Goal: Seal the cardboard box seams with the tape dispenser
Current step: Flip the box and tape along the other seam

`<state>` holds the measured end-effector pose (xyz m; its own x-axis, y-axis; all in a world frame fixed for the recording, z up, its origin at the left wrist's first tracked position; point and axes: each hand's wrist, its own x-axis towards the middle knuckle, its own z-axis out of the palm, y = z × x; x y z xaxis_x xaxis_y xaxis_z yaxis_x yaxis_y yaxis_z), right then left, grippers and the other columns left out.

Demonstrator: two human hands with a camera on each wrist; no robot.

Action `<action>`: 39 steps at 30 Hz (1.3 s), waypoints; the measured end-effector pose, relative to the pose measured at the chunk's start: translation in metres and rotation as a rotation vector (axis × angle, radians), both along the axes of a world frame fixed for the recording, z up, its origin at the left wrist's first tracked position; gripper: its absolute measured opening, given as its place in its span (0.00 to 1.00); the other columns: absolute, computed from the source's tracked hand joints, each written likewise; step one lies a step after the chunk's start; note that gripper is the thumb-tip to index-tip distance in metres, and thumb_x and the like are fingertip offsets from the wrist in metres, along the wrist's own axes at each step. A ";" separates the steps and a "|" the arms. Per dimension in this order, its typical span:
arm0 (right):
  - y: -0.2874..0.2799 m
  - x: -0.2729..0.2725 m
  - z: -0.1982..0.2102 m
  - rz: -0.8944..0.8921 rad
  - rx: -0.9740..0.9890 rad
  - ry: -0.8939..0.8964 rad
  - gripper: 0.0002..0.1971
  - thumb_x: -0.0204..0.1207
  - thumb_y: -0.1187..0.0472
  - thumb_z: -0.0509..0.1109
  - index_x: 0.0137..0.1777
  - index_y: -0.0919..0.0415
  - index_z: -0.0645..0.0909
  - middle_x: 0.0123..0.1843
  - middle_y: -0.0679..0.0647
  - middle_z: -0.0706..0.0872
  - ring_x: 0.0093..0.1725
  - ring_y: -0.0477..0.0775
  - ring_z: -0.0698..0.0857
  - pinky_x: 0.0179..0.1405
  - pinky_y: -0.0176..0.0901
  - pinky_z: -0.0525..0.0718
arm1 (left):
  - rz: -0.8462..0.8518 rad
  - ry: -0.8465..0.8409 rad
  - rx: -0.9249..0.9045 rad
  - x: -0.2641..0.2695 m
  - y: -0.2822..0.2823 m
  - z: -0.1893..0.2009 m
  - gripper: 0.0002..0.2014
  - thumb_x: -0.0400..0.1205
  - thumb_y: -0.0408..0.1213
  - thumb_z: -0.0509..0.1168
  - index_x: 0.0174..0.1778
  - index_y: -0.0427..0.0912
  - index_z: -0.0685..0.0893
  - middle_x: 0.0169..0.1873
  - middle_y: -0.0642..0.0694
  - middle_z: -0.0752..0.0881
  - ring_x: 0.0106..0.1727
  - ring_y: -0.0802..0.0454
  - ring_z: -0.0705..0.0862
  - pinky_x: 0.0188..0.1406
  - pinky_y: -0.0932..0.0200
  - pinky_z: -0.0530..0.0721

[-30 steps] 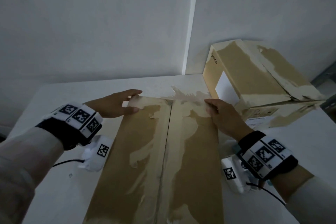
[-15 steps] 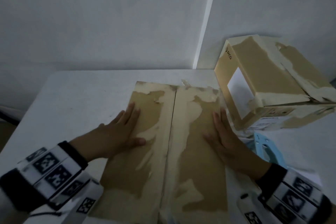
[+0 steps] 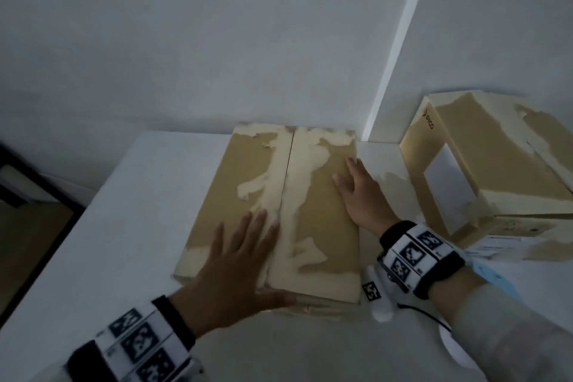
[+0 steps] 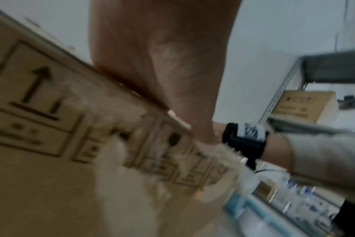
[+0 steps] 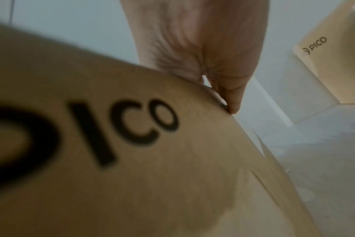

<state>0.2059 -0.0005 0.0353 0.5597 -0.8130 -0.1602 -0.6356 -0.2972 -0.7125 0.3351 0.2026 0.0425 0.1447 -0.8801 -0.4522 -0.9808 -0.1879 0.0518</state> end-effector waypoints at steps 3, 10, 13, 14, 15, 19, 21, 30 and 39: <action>0.008 -0.009 0.002 0.067 0.124 -0.091 0.34 0.79 0.45 0.55 0.80 0.55 0.47 0.84 0.52 0.45 0.82 0.52 0.53 0.76 0.43 0.56 | 0.072 -0.022 -0.062 0.008 -0.006 -0.002 0.58 0.63 0.82 0.31 0.80 0.40 0.45 0.80 0.42 0.45 0.81 0.36 0.50 0.78 0.35 0.45; 0.043 0.002 -0.013 0.225 0.242 -0.181 0.42 0.77 0.49 0.62 0.79 0.52 0.34 0.83 0.47 0.47 0.74 0.38 0.56 0.73 0.34 0.60 | 0.155 0.032 -0.298 0.047 -0.014 -0.015 0.63 0.50 0.84 0.24 0.80 0.49 0.36 0.78 0.54 0.31 0.76 0.55 0.27 0.76 0.43 0.28; 0.045 0.037 -0.012 0.224 0.264 -0.229 0.49 0.69 0.40 0.65 0.80 0.51 0.37 0.81 0.49 0.59 0.74 0.46 0.66 0.75 0.47 0.68 | 0.266 0.027 -0.276 0.075 -0.011 -0.008 0.66 0.47 0.83 0.19 0.81 0.50 0.41 0.80 0.55 0.35 0.80 0.55 0.33 0.78 0.40 0.35; 0.046 0.051 -0.013 0.231 0.258 -0.231 0.50 0.68 0.39 0.66 0.80 0.52 0.38 0.81 0.49 0.60 0.76 0.49 0.66 0.75 0.50 0.68 | 0.325 0.024 -0.261 0.085 -0.011 -0.007 0.66 0.46 0.82 0.18 0.81 0.51 0.42 0.81 0.54 0.37 0.81 0.55 0.35 0.78 0.39 0.36; 0.047 0.067 -0.014 0.245 0.251 -0.228 0.49 0.70 0.40 0.66 0.80 0.54 0.38 0.81 0.50 0.60 0.76 0.50 0.65 0.75 0.50 0.67 | 0.386 0.019 -0.258 0.095 -0.011 -0.005 0.66 0.46 0.82 0.17 0.81 0.52 0.44 0.82 0.54 0.39 0.82 0.54 0.37 0.78 0.38 0.37; 0.055 0.123 -0.022 0.332 0.224 -0.200 0.40 0.79 0.44 0.55 0.79 0.55 0.34 0.84 0.52 0.49 0.80 0.50 0.57 0.79 0.47 0.60 | 0.528 -0.053 -0.286 0.133 -0.006 -0.010 0.57 0.54 0.78 0.26 0.81 0.55 0.44 0.82 0.53 0.42 0.83 0.51 0.41 0.78 0.36 0.42; 0.057 0.144 -0.026 0.368 0.214 -0.175 0.37 0.81 0.45 0.51 0.79 0.56 0.32 0.84 0.52 0.43 0.82 0.50 0.52 0.80 0.47 0.55 | 0.544 -0.074 -0.290 0.154 -0.001 -0.013 0.53 0.56 0.76 0.27 0.80 0.57 0.44 0.82 0.54 0.42 0.83 0.52 0.42 0.78 0.37 0.42; 0.069 0.207 -0.026 0.418 0.182 -0.151 0.38 0.81 0.45 0.51 0.79 0.59 0.32 0.84 0.53 0.37 0.82 0.51 0.49 0.74 0.38 0.52 | 0.619 -0.094 -0.354 0.220 0.007 -0.014 0.42 0.69 0.72 0.42 0.79 0.58 0.55 0.82 0.55 0.48 0.83 0.54 0.45 0.78 0.38 0.44; 0.080 0.234 -0.015 0.482 0.179 -0.049 0.43 0.77 0.37 0.53 0.79 0.56 0.31 0.84 0.51 0.39 0.79 0.58 0.61 0.75 0.51 0.65 | 0.635 -0.118 -0.362 0.256 0.021 -0.011 0.47 0.63 0.75 0.40 0.78 0.58 0.57 0.82 0.54 0.51 0.83 0.53 0.48 0.78 0.39 0.46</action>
